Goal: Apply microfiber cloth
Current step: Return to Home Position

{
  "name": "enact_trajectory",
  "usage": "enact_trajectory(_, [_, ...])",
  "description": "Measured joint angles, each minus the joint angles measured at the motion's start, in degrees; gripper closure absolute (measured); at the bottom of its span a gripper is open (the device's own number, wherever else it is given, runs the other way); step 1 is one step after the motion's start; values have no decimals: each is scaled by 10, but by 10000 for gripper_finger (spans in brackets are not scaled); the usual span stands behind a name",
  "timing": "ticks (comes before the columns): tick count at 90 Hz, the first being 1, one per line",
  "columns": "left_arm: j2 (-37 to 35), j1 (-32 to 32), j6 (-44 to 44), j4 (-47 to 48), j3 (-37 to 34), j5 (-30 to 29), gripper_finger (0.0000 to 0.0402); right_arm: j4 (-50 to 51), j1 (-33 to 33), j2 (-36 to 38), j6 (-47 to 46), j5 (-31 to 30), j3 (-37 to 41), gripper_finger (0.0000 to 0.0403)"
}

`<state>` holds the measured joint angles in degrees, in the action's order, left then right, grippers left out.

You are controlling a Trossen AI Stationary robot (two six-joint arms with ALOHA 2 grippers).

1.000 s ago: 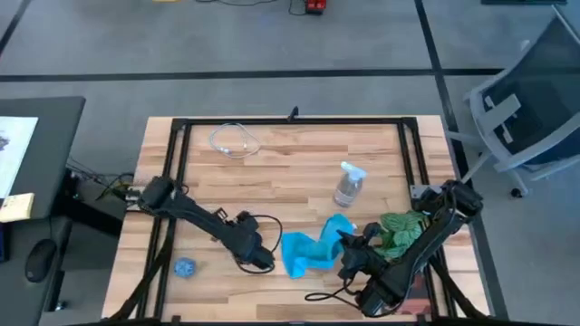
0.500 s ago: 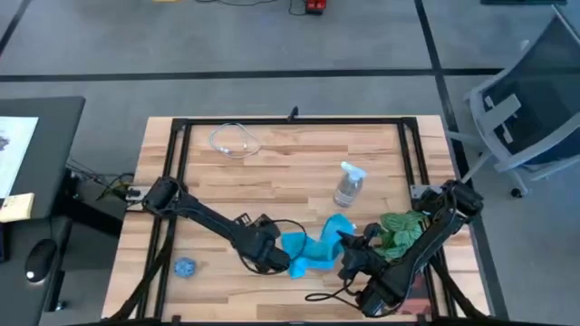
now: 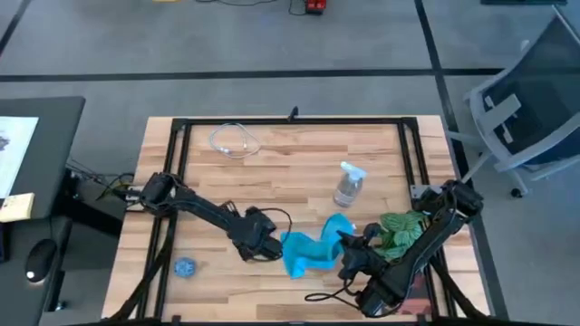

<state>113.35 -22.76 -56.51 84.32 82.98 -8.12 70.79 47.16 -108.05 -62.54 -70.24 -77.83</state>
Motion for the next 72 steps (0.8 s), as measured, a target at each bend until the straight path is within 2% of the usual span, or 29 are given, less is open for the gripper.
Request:
enact_trajectory(10, [1, 1, 15, -102, -73, 40, 285, 0, 0, 0, 0, 0, 0, 403])
enact_trajectory(19, [-2, 2, -1, -139, -104, 59, 300, 1, 0, 0, 0, 0, 0, 403])
enact_trajectory(47, [1, -39, -27, -198, -61, 74, 313, -2, -3, 0, 0, 0, 0, 403])
enact_trajectory(55, [0, -46, -32, -192, -46, 68, 313, -2, -4, 0, 0, 0, 0, 403])
enact_trajectory(72, [0, -63, -75, -66, -22, 15, 313, 11, -33, 8, 30, -2, -7, 403])
